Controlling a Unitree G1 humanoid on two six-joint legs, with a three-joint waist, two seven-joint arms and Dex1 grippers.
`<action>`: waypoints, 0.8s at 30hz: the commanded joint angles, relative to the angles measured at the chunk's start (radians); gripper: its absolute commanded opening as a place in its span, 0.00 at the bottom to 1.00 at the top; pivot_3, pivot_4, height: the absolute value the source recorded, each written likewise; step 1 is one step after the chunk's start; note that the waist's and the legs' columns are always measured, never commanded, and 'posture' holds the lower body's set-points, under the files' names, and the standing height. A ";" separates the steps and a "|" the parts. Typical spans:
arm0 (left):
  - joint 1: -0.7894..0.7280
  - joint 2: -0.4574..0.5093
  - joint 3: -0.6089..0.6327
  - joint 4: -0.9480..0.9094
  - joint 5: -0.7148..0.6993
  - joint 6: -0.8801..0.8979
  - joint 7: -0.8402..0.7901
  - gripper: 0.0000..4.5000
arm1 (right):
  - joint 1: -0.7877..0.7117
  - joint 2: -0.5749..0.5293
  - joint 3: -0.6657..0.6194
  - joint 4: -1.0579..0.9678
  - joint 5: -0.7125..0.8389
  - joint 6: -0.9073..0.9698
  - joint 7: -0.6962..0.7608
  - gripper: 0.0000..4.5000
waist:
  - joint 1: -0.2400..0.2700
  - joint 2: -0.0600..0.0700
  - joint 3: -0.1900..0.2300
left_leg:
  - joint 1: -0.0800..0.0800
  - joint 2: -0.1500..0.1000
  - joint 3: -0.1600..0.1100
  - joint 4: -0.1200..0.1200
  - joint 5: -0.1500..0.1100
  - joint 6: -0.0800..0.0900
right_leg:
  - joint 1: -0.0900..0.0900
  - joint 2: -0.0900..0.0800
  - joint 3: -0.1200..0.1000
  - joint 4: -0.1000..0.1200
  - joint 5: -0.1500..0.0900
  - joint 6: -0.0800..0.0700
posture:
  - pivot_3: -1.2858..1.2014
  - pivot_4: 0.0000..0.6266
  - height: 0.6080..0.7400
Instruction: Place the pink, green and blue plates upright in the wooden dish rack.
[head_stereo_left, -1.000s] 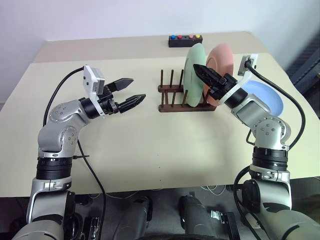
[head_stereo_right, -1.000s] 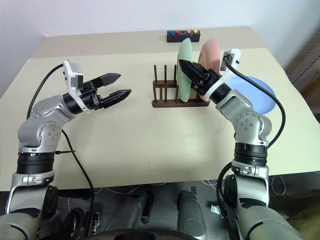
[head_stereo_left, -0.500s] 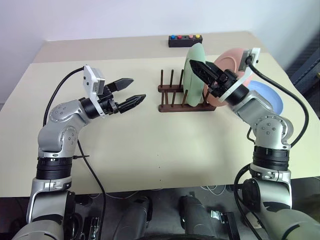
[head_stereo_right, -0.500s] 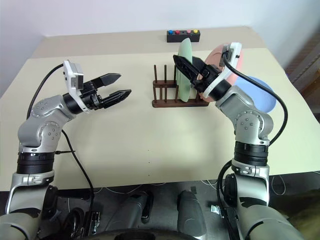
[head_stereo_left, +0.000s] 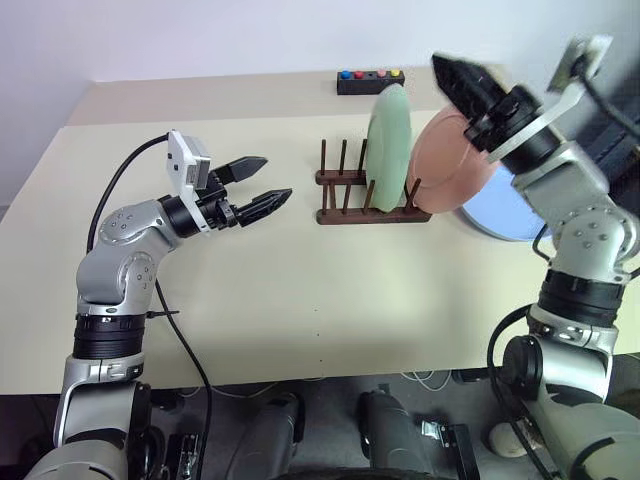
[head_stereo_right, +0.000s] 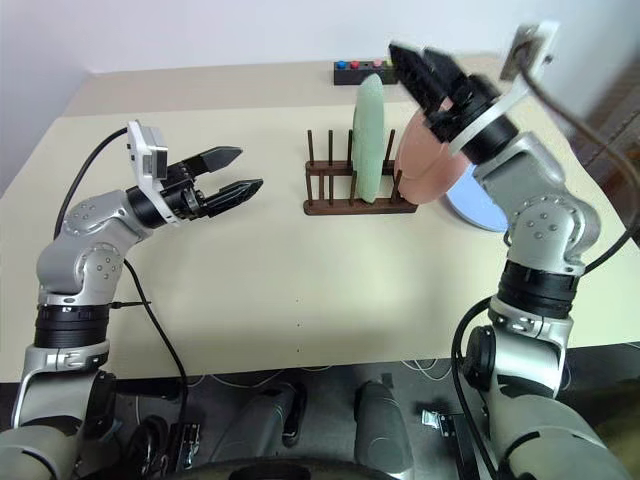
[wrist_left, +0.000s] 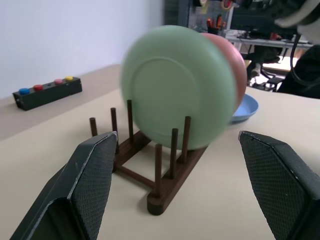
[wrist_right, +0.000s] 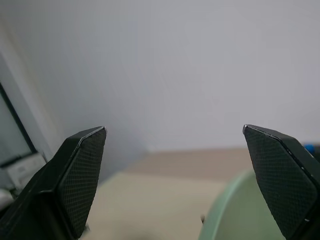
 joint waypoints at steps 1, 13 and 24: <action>-0.021 0.001 0.000 -0.020 0.001 -0.027 -0.003 0.89 | -0.017 0.001 0.006 -0.046 -0.005 -0.026 0.006 0.99 | 0.001 0.001 0.000 | 0.000 0.000 0.000 0.000 0.000 0.000 | 0.000 0.000 0.000 0.000 0.000 0.000 | 0.52 0.24 1.00; -0.021 0.002 0.004 -0.017 0.004 -0.032 -0.003 0.89 | -0.016 -0.106 -0.047 0.011 -0.093 -0.145 0.048 0.99 | 0.006 0.001 0.000 | 0.000 0.000 0.001 0.000 0.000 0.000 | 0.000 0.000 0.000 0.000 0.000 0.000 | 0.52 0.24 1.00; -0.026 0.026 -0.011 -0.001 0.019 -0.046 -0.045 0.89 | 0.206 -0.351 -0.143 0.050 -0.241 -0.257 0.185 0.99 | 0.006 0.001 0.000 | 0.000 0.000 0.002 0.000 0.000 0.000 | 0.001 0.000 0.000 -0.001 0.000 0.000 | 0.52 0.24 1.00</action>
